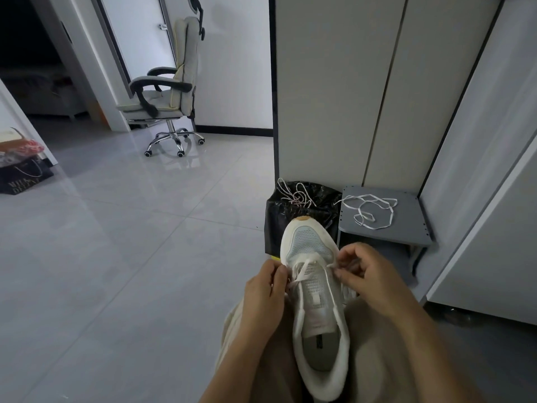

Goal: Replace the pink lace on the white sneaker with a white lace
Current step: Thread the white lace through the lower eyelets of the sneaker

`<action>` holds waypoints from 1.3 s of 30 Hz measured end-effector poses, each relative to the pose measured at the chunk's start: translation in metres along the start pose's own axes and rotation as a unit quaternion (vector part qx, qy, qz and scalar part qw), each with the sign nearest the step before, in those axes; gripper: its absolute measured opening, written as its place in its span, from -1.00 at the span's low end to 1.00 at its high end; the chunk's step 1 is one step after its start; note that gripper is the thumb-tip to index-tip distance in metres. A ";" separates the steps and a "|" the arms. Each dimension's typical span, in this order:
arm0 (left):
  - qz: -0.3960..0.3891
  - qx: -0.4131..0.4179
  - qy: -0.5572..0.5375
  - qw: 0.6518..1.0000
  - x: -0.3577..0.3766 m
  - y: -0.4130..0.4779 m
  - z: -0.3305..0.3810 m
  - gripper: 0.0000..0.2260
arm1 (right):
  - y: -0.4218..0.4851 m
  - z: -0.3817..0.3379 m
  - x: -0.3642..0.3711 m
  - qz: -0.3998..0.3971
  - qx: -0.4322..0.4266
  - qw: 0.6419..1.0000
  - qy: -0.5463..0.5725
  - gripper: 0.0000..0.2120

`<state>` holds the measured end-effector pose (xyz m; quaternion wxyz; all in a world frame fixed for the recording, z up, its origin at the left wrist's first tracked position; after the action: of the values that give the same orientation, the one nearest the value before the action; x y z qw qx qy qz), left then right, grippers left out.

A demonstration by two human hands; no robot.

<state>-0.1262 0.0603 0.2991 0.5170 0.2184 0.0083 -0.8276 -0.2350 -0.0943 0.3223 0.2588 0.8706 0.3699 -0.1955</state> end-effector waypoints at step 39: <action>0.094 -0.068 -0.111 0.987 0.001 0.002 -0.004 -0.83 | 0.000 0.060 -0.027 0.286 0.176 0.941 -0.045 -0.97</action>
<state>-0.1231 0.0596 0.2958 0.6035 0.0896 -0.0137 -0.7922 -0.2618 -0.1450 0.2895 0.1623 0.9617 0.0529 -0.2143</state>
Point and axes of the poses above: each hand's wrist, its own y-axis towards the middle knuckle, its own x-axis out of the palm, z = x × y, the point moved 1 cm from there along y, towards the middle knuckle, and after that the axes turned 6 degrees about z, right-handed, at the moved point
